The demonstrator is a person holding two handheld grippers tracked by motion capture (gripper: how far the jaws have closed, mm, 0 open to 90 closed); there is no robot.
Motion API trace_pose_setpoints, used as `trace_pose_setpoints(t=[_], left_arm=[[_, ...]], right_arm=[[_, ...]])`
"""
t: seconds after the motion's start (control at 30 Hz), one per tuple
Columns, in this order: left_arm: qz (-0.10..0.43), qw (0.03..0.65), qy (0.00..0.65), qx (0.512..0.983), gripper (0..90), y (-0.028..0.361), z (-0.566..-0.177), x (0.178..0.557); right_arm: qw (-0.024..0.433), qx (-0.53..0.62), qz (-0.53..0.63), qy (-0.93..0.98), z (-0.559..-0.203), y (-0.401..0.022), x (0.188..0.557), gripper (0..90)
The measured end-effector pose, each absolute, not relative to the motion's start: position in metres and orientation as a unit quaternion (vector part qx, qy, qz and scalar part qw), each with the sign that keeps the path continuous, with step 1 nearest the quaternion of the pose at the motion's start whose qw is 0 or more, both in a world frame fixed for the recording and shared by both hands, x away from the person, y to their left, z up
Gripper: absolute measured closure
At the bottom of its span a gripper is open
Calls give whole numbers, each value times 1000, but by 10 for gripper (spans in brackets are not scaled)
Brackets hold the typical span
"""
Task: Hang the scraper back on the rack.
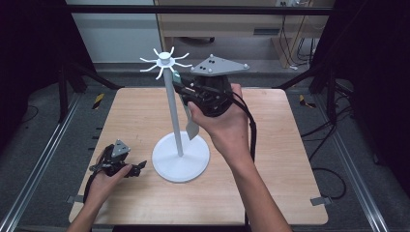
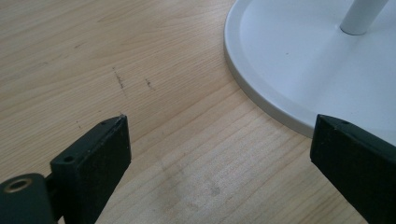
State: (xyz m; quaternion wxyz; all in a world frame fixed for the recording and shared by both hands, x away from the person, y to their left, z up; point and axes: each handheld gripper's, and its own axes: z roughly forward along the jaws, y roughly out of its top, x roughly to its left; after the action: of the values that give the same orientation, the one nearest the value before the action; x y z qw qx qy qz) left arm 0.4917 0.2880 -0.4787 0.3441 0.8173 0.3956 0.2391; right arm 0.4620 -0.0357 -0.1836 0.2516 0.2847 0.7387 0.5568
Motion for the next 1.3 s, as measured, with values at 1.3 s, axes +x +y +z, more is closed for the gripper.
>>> trace_pose_setpoints(t=[1.3], left_arm=[[234,342,392,821,49,287,-480,492]], right_arm=[[256,289,558,734,-188,-39,457,714]])
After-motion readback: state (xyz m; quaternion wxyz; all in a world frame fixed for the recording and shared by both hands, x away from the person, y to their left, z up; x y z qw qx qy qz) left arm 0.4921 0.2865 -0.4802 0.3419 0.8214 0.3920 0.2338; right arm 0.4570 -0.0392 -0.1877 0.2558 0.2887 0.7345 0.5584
